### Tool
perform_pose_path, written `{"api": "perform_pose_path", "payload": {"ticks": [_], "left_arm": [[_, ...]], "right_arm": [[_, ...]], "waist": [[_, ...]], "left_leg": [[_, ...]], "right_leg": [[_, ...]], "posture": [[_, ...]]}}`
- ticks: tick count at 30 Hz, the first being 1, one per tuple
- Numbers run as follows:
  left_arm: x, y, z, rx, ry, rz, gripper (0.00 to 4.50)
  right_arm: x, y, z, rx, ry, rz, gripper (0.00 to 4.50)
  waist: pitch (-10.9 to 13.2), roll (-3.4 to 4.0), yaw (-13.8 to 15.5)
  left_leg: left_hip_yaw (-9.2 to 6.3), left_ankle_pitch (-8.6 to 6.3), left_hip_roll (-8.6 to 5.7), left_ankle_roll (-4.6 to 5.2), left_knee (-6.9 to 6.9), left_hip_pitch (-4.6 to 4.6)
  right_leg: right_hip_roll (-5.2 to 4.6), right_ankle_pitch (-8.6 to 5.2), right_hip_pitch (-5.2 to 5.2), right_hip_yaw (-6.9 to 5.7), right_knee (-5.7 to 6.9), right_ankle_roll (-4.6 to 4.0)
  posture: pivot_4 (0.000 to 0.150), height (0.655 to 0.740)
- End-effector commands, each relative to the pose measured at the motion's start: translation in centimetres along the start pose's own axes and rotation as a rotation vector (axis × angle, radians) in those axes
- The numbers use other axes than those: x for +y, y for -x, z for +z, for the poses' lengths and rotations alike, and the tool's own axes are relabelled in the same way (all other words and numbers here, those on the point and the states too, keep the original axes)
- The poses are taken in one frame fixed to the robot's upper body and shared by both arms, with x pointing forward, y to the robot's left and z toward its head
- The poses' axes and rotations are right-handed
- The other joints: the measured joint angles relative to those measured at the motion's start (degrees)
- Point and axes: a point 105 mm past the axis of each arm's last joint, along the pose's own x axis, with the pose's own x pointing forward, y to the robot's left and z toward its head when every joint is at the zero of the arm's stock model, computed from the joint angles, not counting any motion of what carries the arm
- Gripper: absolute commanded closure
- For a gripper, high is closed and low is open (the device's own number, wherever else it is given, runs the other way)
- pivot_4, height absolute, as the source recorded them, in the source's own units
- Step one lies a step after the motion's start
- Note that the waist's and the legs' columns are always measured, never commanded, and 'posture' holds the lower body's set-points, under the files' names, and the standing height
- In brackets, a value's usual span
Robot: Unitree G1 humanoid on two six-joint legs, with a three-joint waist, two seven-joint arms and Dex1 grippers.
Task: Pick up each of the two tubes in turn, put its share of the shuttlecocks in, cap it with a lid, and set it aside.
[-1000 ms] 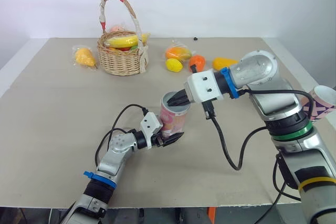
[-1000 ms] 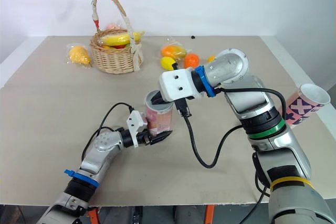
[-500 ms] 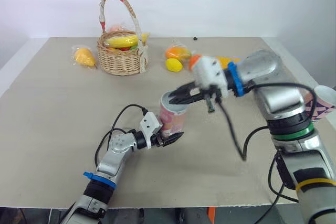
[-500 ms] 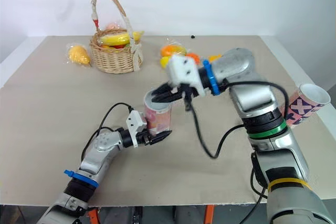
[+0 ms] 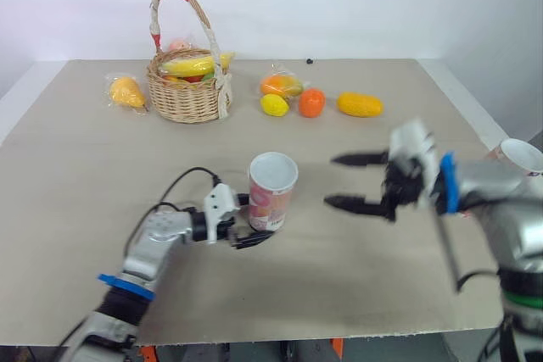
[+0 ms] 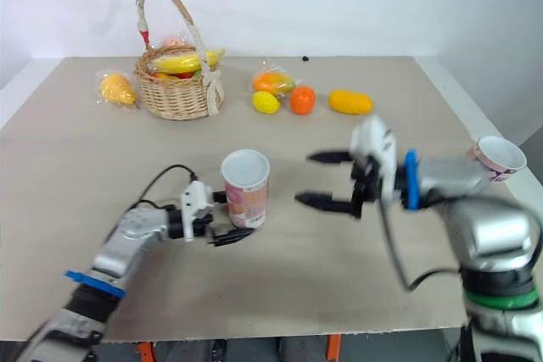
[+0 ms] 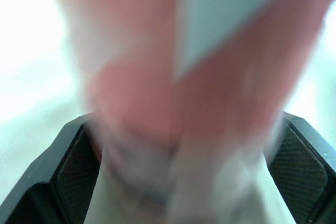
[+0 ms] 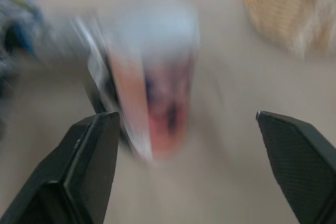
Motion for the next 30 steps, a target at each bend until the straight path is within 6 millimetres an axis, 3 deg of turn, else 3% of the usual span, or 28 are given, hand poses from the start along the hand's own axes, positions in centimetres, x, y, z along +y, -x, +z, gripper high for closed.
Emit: {"api": "perform_pose_path", "payload": {"ticks": [1, 6, 10, 18, 20, 23, 28, 30], "left_arm": [[-0.6, 1.1, 0.4, 0.017, 0.0, -0.068, 0.0], [-1.1, 1.1, 2.0, 0.015, -0.027, -0.143, 0.0], [-1.8, -0.4, 3.1, -0.013, -0.048, -0.16, 0.0], [-2.1, -1.4, 3.2, -0.019, -0.047, -0.156, 0.0], [-2.0, -1.4, 3.1, -0.017, -0.048, -0.147, 0.0], [-1.4, -0.8, 3.2, -0.015, -0.054, -0.12, 0.0], [0.9, 0.6, 5.8, -0.061, -0.088, -0.024, 0.0], [1.7, 0.7, 7.5, -0.104, -0.112, 0.016, 0.0]], "right_arm": [[0.4, -1.8, 0.8, -0.099, 0.12, -0.064, 0.02], [1.1, -5.0, -1.1, -0.141, 0.084, -0.05, 0.02], [1.5, -6.9, -0.2, -0.175, 0.089, 0.004, 0.02], [1.1, -8.4, 0.1, -0.19, 0.089, 0.012, 0.02], [1.1, -8.4, 0.1, -0.192, 0.088, 0.01, 0.25], [1.1, -7.9, 0.0, -0.189, 0.082, 0.003, 1.23], [0.3, -5.7, 0.3, -0.233, 0.01, -0.086, 1.23], [-1.1, -3.9, 0.0, -0.245, -0.026, -0.211, 1.23]], "waist": [[0.13, 0.22, -0.11], [0.27, -0.06, -0.09], [0.28, -0.07, 0.09], [0.28, -0.09, 0.51], [0.28, -0.09, 0.52], [0.28, -0.09, 0.53], [0.28, -0.1, 0.61], [0.29, -0.11, 0.75]], "left_leg": [[0.09, 0.03, 0.0, -0.03, 0.0, -0.01], [0.1, 0.15, 0.06, -0.2, 0.1, -0.01], [0.16, 0.18, -0.05, -0.25, 0.1, -0.05], [0.14, 0.14, -0.1, -0.29, 0.09, -0.08], [0.13, 0.14, -0.09, -0.29, 0.09, -0.08], [0.14, 0.14, -0.1, -0.29, 0.1, -0.08], [0.12, 0.14, -0.09, -0.29, 0.1, -0.09], [0.1, 0.14, -0.1, -0.29, 0.1, -0.1]], "right_leg": [[0.01, -0.04, -0.08, 0.06, 0.06, 0.1], [0.1, 0.09, -0.02, 0.09, 0.05, 0.21], [-0.03, 0.16, -0.04, 0.21, 0.03, 0.19], [-0.02, 0.21, -0.06, 0.24, 0.02, 0.07], [-0.01, 0.21, -0.05, 0.23, 0.02, 0.07], [-0.02, 0.22, -0.04, 0.23, 0.02, 0.07], [-0.01, 0.22, -0.04, 0.21, 0.03, 0.07], [-0.04, 0.22, -0.04, 0.19, 0.03, 0.08]], "posture": [[0.15, 0.74], [0.15, 0.74], [0.15, 0.74], [0.15, 0.74], [0.15, 0.74], [0.15, 0.74], [0.15, 0.74], [0.15, 0.74]]}}
